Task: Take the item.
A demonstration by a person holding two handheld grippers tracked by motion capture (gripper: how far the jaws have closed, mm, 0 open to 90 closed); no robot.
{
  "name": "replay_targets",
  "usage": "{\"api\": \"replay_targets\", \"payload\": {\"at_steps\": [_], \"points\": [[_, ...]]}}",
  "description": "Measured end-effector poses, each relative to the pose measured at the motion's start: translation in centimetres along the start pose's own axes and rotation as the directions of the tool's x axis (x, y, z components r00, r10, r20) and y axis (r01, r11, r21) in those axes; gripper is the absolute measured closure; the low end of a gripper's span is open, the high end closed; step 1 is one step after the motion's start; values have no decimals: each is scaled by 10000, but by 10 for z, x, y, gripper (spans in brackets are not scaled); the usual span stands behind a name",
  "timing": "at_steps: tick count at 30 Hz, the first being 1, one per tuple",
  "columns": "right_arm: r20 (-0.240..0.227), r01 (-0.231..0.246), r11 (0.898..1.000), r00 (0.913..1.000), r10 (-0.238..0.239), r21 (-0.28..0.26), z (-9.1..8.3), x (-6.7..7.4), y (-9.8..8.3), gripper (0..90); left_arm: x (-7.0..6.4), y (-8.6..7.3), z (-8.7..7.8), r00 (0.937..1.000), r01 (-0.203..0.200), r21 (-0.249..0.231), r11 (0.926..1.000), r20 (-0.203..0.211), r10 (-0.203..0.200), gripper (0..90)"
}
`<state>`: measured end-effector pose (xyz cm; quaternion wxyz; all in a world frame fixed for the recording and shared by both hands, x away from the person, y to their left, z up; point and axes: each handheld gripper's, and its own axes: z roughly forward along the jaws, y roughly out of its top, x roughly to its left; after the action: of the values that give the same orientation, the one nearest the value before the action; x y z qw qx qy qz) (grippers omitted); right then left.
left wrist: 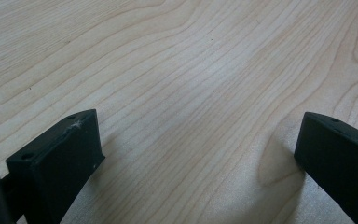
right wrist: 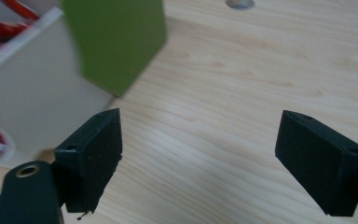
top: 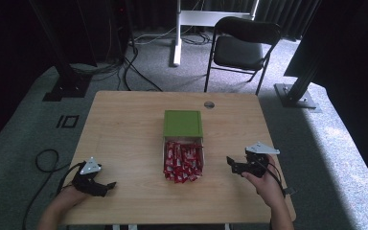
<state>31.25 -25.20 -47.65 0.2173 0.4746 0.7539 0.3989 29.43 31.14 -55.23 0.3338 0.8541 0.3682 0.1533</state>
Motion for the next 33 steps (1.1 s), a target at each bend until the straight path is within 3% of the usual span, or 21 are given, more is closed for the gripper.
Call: {"api": "replay_targets", "payload": {"at_steps": [13, 20, 33], "points": [[-931, 745, 9959, 9925, -791, -517, -3, 25, 29, 178, 0, 0, 0, 10000, 2, 0, 10000, 0, -2, 15], [-1498, 1203, 9901, 9801, -1301, -728, 0, 42, 41, 190, 0, 0, 0, 10000, 3, -2, 10000, 1, -3, 15], [-2062, 1997, 9753, 9545, -2155, -945, 14, 64, 55, 249, 0, 0, 0, 10000, 9, -9, 10000, -1, -9, 15]]}}
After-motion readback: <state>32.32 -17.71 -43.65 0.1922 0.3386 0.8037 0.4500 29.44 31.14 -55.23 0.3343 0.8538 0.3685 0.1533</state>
